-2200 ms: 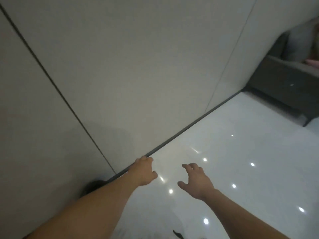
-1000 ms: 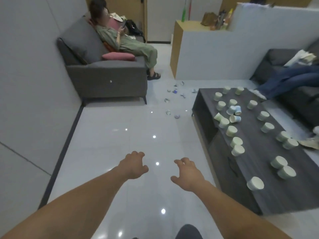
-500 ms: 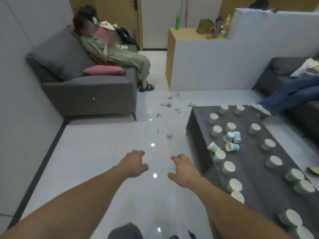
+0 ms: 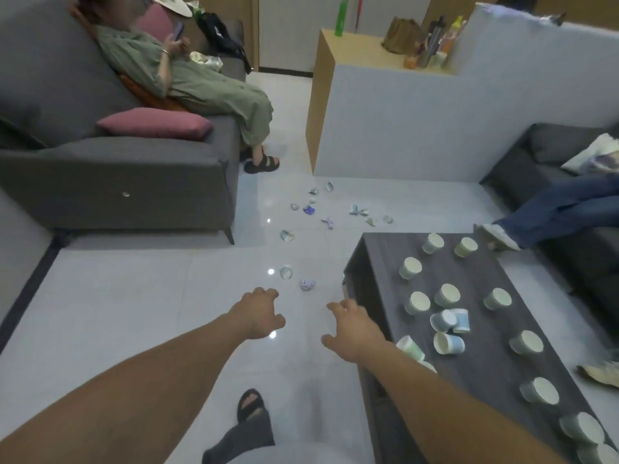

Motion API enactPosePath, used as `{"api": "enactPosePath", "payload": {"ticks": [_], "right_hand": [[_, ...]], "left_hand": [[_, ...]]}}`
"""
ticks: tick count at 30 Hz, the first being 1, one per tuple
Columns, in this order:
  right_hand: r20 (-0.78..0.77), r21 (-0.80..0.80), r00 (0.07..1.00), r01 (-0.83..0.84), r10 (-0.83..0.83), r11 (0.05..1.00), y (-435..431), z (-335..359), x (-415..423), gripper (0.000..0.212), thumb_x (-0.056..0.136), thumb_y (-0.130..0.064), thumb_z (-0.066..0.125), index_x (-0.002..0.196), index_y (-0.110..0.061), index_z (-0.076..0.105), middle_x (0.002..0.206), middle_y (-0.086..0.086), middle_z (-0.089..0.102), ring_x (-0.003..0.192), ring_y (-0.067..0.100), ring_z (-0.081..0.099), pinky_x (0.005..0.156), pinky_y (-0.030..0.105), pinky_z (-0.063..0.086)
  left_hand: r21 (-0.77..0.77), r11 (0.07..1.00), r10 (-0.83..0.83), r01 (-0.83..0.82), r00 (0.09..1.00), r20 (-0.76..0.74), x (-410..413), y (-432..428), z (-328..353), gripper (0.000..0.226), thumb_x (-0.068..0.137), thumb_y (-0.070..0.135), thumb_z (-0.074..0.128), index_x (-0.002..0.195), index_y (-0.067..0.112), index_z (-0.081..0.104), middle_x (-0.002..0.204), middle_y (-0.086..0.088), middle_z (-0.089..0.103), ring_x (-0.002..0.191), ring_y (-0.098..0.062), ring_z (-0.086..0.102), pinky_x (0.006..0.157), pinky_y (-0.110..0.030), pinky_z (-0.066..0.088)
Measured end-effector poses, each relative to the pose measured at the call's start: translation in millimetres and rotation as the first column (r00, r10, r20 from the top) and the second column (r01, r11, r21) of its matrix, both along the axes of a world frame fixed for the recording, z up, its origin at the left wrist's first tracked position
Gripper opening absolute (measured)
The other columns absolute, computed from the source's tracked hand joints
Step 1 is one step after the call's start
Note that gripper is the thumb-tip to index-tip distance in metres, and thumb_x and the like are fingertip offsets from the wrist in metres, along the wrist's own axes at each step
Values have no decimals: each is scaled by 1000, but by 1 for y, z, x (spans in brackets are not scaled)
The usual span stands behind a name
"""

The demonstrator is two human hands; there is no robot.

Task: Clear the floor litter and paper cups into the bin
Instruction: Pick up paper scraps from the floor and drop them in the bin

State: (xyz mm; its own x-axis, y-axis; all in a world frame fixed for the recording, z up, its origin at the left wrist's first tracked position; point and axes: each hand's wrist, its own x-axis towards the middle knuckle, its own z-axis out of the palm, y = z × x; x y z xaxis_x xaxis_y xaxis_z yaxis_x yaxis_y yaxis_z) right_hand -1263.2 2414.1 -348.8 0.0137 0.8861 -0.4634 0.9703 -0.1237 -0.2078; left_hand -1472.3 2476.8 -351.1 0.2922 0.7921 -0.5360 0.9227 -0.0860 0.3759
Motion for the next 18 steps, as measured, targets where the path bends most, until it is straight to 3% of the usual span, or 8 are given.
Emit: {"api": "enactPosePath", "payload": {"ticks": [8,18], "right_hand": [[-49,-7,998,49,-49,999,138,-6,27,71,89,-44,58,150,-25,25,149,3,26,134,25,31,99,36,42],[-139,-139,990,-29,10,990,330,-84,79,67,88,-37,57,147,-23,30,145,5,32,128,26,37,101,35,41]], "left_hand": [[-1,1000,-24,24,1000,-5,18,139,4,64,86,43,54,143,20,33,142,-7,39,123,-28,44,97,-38,43],[-143,980,126,-139,987,-96,64,306,-53,66,87,44,52,145,22,31,145,-5,36,125,-26,45,97,-36,42]]}}
